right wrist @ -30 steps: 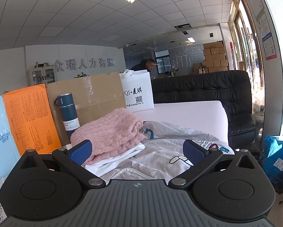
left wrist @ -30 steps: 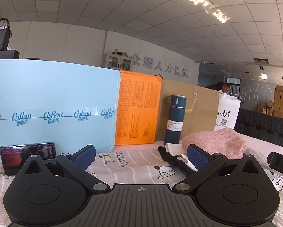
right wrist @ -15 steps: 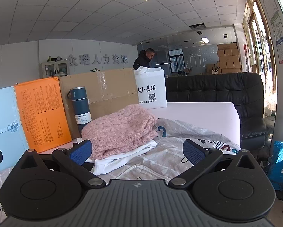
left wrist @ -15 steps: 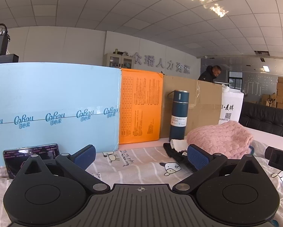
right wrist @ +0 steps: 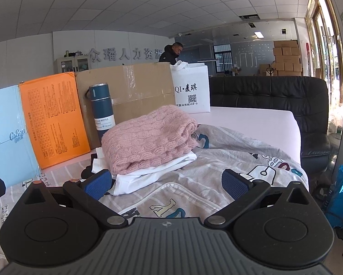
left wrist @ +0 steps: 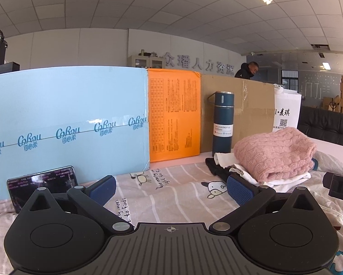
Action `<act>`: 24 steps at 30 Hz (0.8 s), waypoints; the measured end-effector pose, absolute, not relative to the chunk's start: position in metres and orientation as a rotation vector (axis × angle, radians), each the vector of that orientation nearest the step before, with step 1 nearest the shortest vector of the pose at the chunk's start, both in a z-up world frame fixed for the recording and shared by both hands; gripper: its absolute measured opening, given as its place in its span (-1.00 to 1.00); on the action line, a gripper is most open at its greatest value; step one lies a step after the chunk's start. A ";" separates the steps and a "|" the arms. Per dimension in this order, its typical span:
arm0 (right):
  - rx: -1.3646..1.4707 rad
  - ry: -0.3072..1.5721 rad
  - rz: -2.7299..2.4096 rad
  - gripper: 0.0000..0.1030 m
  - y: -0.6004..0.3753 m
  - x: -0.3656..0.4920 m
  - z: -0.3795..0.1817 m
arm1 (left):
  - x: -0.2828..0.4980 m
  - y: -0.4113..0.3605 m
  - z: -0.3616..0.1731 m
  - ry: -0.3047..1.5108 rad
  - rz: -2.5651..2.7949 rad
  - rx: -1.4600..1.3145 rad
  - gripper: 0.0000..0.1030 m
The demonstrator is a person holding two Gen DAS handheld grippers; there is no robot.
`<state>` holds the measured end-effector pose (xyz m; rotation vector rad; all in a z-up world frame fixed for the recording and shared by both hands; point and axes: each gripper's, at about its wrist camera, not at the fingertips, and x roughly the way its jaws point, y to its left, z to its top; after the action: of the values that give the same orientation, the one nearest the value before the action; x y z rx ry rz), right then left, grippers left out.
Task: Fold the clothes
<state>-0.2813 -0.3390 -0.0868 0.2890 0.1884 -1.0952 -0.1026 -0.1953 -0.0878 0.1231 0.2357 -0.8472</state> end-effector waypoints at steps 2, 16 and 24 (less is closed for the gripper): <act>0.288 0.190 -1.096 1.00 -0.339 -0.282 -0.087 | -0.103 -0.195 -0.088 0.234 -0.848 0.126 1.00; 0.266 0.206 -1.091 1.00 -0.337 -0.281 -0.085 | -0.104 -0.194 -0.086 0.227 -0.852 0.122 1.00; 0.254 0.215 -1.091 1.00 -0.336 -0.279 -0.084 | -0.105 -0.194 -0.085 0.225 -0.855 0.119 1.00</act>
<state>-0.2791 -0.3356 -0.0845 0.2541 0.2148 -1.0909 -0.1053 -0.1938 -0.0852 0.1187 0.2251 -0.8553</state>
